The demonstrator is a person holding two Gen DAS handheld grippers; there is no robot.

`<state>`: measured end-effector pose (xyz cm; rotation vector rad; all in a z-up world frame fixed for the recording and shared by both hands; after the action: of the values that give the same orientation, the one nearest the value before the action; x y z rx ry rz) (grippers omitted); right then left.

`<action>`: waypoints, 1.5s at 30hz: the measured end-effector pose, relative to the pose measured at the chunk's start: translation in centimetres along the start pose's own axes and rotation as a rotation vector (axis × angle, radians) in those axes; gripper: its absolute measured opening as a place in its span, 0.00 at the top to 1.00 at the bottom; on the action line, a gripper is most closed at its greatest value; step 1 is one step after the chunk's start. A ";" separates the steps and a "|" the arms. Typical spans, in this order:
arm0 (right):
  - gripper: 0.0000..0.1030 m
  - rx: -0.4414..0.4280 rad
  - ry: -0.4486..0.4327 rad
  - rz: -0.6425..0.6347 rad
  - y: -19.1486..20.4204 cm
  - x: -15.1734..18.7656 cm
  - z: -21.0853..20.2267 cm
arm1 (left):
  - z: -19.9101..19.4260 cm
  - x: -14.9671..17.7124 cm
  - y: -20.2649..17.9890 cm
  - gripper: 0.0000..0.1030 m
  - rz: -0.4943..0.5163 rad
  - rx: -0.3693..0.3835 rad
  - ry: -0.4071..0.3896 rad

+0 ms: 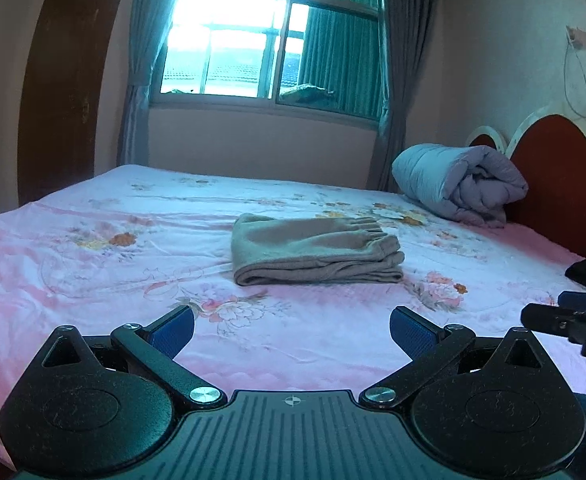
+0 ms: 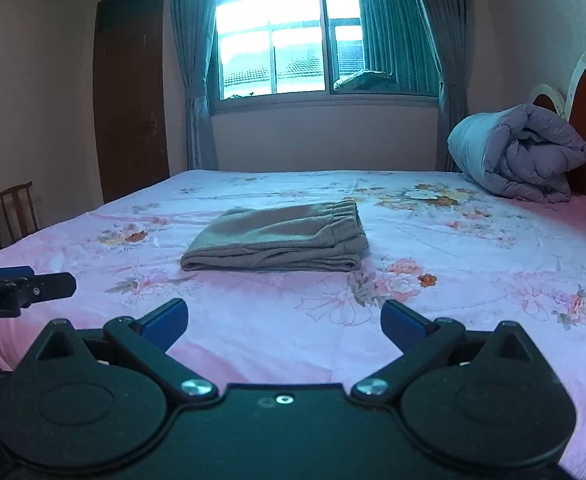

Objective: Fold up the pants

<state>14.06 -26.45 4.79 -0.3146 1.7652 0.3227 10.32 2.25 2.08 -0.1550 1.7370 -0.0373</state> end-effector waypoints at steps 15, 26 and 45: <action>0.06 0.011 0.029 -0.017 0.4 0.3 0.4 | 0.4 0.2 -0.9 0.00 0.047 0.006 0.021; 0.06 0.008 0.033 -0.021 0.3 0.3 0.4 | 0.5 0.3 -0.8 0.00 0.046 0.006 0.018; 0.06 0.009 0.035 -0.019 0.4 0.4 0.4 | 0.5 0.3 -0.9 0.00 0.050 0.008 0.017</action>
<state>14.21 -25.91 4.32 -0.3320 1.7967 0.2970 10.88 1.30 1.80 -0.1059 1.7564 -0.0095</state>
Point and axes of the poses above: each gripper's, at about its wrist camera, not at the fingertips, and z roughly the way its jaws point, y to its left, x to its underside, the point moved 2 cm from there along z, roughly the way its jaws point, and after that the axes turned 8 degrees about -y, right-handed, at the moved point
